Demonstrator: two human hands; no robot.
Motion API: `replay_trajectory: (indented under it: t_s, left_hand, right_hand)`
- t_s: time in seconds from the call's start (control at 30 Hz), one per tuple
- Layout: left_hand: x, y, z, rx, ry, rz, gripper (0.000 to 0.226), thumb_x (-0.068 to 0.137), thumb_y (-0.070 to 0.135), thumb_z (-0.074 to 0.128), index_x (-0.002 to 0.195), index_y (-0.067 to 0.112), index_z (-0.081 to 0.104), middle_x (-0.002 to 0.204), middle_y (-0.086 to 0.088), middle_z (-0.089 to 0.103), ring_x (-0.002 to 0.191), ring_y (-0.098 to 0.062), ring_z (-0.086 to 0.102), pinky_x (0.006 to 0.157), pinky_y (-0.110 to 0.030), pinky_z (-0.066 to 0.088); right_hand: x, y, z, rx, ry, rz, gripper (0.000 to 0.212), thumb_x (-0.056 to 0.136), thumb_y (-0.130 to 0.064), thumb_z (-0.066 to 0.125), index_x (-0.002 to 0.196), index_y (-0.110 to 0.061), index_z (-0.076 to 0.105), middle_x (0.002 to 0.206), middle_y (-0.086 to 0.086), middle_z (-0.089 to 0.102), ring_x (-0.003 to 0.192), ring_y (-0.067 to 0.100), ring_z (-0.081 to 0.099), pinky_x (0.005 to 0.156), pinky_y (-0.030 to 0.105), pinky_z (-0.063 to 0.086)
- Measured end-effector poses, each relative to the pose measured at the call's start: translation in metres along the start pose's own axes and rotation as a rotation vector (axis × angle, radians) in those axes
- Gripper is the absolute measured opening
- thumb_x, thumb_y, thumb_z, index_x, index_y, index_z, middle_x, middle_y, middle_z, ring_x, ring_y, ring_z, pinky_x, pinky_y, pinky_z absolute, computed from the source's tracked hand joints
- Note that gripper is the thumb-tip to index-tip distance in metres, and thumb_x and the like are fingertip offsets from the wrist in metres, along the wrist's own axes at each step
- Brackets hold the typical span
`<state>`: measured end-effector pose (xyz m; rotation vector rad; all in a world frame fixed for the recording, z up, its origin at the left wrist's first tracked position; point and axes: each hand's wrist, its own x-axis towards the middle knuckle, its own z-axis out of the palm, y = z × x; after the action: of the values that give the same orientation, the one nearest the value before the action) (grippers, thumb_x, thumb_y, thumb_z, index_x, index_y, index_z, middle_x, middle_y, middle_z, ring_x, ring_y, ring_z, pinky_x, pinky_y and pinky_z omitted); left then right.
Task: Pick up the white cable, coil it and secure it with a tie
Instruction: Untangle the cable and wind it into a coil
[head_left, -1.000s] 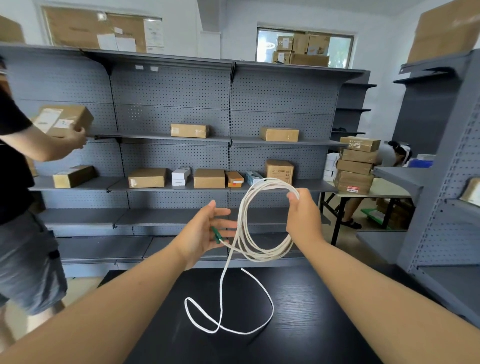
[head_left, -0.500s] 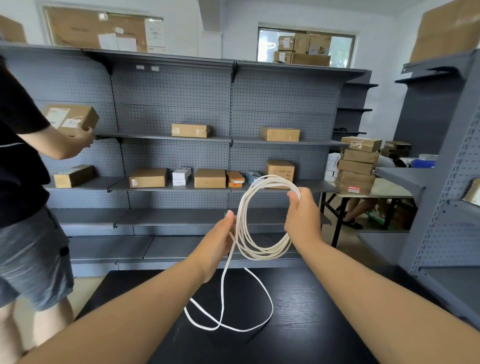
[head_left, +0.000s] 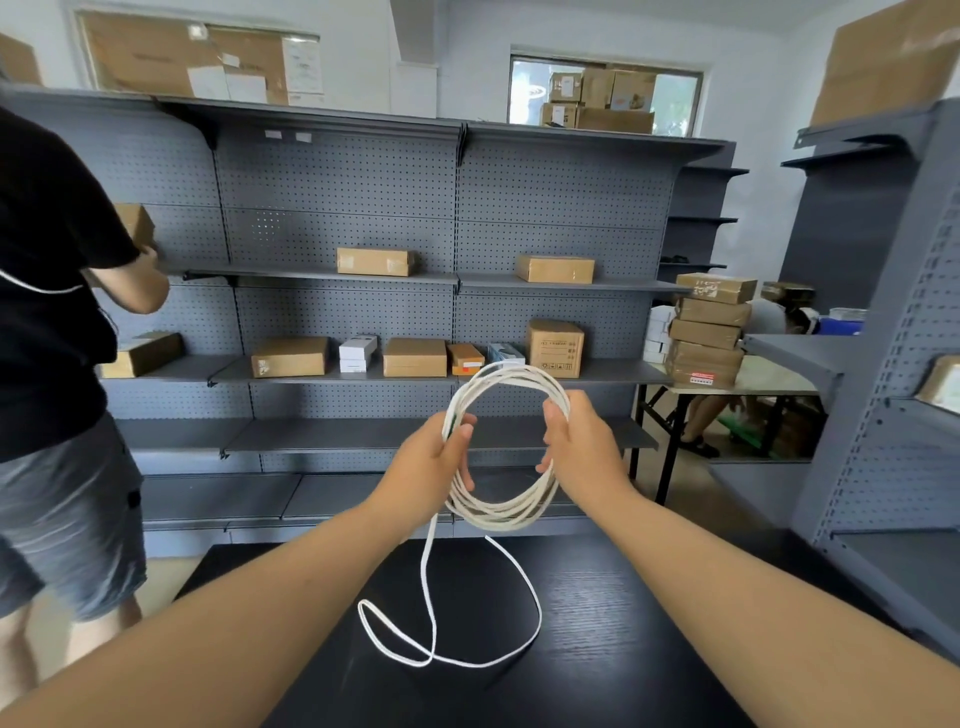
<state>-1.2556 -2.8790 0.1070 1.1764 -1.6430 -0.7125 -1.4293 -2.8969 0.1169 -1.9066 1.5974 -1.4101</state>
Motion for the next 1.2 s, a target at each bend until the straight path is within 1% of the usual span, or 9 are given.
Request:
replay_trajectory:
  t_s: [0.07,0.13,0.27,0.37,0.5,0.73,0.93,1.1,1.2]
  left_hand:
    - [0.005,0.003,-0.007,0.129,0.021,0.042,0.018,0.098,0.031,0.036,0.107,0.025,0.051,0.051,0.003,0.057,0.042,0.001,0.051,0.045,-0.008,0.039]
    - [0.009,0.007,-0.013,0.285,0.004,0.084,0.019,0.098,0.030,0.035,0.107,0.022,0.051,0.052,0.004,0.055,0.045,0.000,0.052,0.047,-0.012,0.039]
    - [0.016,0.017,-0.022,0.526,-0.049,0.097,0.025,0.099,0.030,0.033,0.107,0.015,0.051,0.061,0.004,0.053,0.048,-0.008,0.055,0.052,-0.023,0.043]
    - [0.016,0.021,-0.026,0.554,-0.066,0.095,0.026,0.099,0.030,0.033,0.105,0.013,0.051,0.066,0.003,0.053,0.045,-0.011,0.055,0.044,-0.017,0.042]
    - [0.015,0.021,-0.028,0.502,-0.047,0.083,0.026,0.098,0.034,0.035,0.101,0.013,0.051,0.062,0.004,0.049,0.044,-0.010,0.054,0.042,-0.016,0.038]
    - [0.009,0.020,-0.025,0.457,-0.020,0.161,0.019,0.097,0.031,0.042,0.089,0.016,0.051,0.061,0.004,0.047,0.053,-0.011,0.045,0.047,-0.019,0.037]
    - [0.005,0.022,-0.023,0.357,-0.065,0.210,0.019,0.097,0.030,0.042,0.078,0.030,0.045,0.059,0.007,0.040,0.054,-0.009,0.037,0.052,-0.024,0.030]
    - [-0.003,0.025,-0.013,-0.139,-0.029,0.019,0.038,0.098,0.039,0.031,0.080,0.015,0.055,0.058,0.007,0.043,0.046,-0.002,0.038,0.048,-0.010,0.036]
    - [-0.005,0.026,-0.008,-0.272,0.004,-0.094,0.035,0.099,0.029,0.028,0.093,0.015,0.060,0.067,0.005,0.051,0.045,-0.003,0.041,0.047,-0.013,0.038]
  right_hand:
    - [-0.001,0.001,0.003,0.023,-0.032,0.000,0.004,0.097,-0.025,0.037,0.098,-0.022,0.039,0.080,0.002,0.056,0.054,0.015,0.058,0.047,0.019,0.042]
    - [-0.001,-0.002,0.006,0.066,-0.036,0.000,0.015,0.096,-0.021,0.041,0.111,-0.021,0.040,0.084,0.002,0.057,0.061,0.017,0.060,0.048,0.012,0.042]
    - [0.000,-0.012,0.006,0.065,-0.061,-0.065,0.039,0.093,-0.020,0.047,0.130,-0.018,0.035,0.120,0.006,0.053,0.102,0.026,0.057,0.087,0.041,0.050]
    - [-0.001,-0.015,0.007,0.013,-0.044,-0.142,0.044,0.094,-0.020,0.047,0.136,-0.015,0.033,0.133,0.009,0.045,0.114,0.024,0.049,0.096,0.037,0.044]
    - [-0.003,-0.017,0.009,-0.113,-0.012,-0.225,0.034,0.097,-0.024,0.038,0.131,-0.018,0.038,0.126,0.006,0.050,0.109,0.023,0.049,0.087,0.031,0.038]
    - [-0.004,-0.012,0.008,-0.227,-0.043,-0.153,0.017,0.099,-0.027,0.032,0.087,-0.017,0.040,0.083,0.003,0.047,0.074,0.025,0.047,0.063,0.032,0.032]
    - [-0.005,-0.020,0.005,-0.101,-0.096,-0.143,0.020,0.097,-0.026,0.038,0.111,-0.014,0.046,0.095,0.004,0.053,0.086,0.026,0.055,0.071,0.046,0.052]
    - [-0.007,-0.018,0.004,-0.121,-0.033,-0.119,0.020,0.098,-0.026,0.036,0.105,-0.011,0.047,0.091,0.009,0.057,0.080,0.026,0.050,0.065,0.035,0.038]
    - [-0.008,-0.018,0.005,-0.093,-0.029,-0.073,0.018,0.099,-0.027,0.035,0.099,-0.012,0.046,0.085,0.007,0.055,0.076,0.025,0.048,0.061,0.033,0.033]
